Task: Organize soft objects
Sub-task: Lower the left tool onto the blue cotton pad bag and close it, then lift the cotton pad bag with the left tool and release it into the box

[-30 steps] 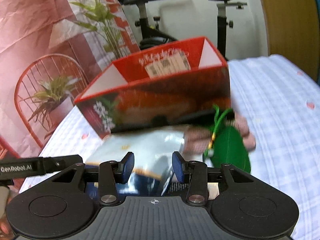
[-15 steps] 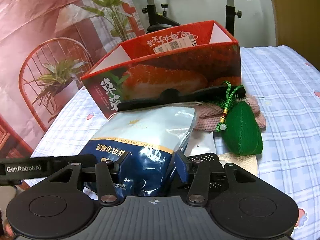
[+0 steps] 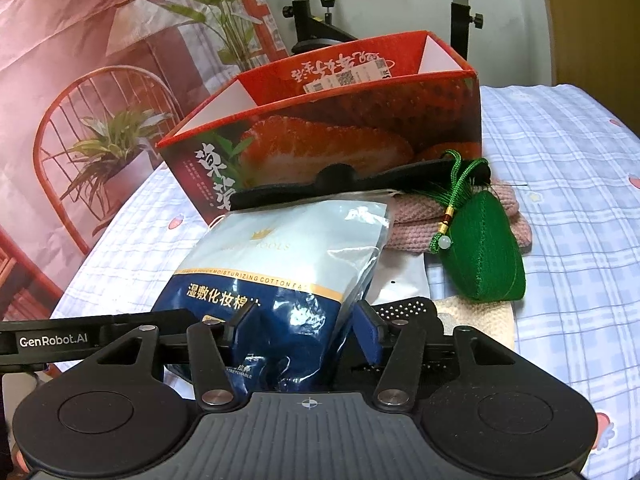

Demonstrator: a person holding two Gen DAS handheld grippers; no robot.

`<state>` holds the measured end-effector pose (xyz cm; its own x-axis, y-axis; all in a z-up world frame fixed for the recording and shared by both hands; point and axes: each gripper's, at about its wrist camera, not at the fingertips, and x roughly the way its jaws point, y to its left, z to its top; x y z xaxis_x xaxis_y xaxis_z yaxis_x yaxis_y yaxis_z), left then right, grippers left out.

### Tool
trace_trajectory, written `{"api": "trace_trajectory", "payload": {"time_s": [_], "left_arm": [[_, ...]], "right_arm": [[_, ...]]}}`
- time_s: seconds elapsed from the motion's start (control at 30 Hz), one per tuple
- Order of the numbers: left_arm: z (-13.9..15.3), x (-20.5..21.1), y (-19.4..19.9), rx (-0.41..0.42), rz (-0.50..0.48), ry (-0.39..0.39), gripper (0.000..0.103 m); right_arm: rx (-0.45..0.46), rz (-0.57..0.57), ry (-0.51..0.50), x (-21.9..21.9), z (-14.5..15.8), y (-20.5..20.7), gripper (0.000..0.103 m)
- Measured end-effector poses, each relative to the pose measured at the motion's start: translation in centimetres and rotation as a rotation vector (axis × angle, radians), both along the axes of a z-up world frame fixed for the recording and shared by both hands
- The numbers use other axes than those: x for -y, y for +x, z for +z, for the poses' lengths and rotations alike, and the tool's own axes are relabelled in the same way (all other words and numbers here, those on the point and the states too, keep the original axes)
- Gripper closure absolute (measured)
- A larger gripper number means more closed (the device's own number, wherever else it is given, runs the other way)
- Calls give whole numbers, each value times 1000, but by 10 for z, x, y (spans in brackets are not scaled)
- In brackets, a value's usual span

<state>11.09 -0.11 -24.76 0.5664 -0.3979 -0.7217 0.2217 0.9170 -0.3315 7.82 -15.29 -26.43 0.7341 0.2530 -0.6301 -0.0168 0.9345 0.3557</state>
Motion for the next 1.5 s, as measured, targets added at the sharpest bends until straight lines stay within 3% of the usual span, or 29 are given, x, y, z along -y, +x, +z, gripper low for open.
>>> {"api": "trace_trajectory", "payload": {"time_s": [0.13,0.2,0.47,0.63,0.7,0.9,1.27,1.5], "left_arm": [[-1,0,-1,1,3,1,55],[-1,1,-2,5,2,6,56],[-8,-4,2,-17,13,-32,55],[-3,-1,-2,6,3,-13,57],[0,-3,-3,15,0,-26,60],[13,-16,-8,51,8,-110,62],[70,-21,-27,250,-23,-160,62],[106,-12,-3,321,-33,-142,62]], "right_arm": [[-3,10,-10,-1,-1,1,57],[1,20,-10,-2,0,0,67],[2,35,-6,-1,-1,1,68],[-2,32,-4,-2,-1,0,69],[13,32,-1,-2,1,-2,75],[89,43,13,0,15,-9,78],[250,64,-23,-5,58,-22,79],[340,88,-55,-3,99,-7,79]]}}
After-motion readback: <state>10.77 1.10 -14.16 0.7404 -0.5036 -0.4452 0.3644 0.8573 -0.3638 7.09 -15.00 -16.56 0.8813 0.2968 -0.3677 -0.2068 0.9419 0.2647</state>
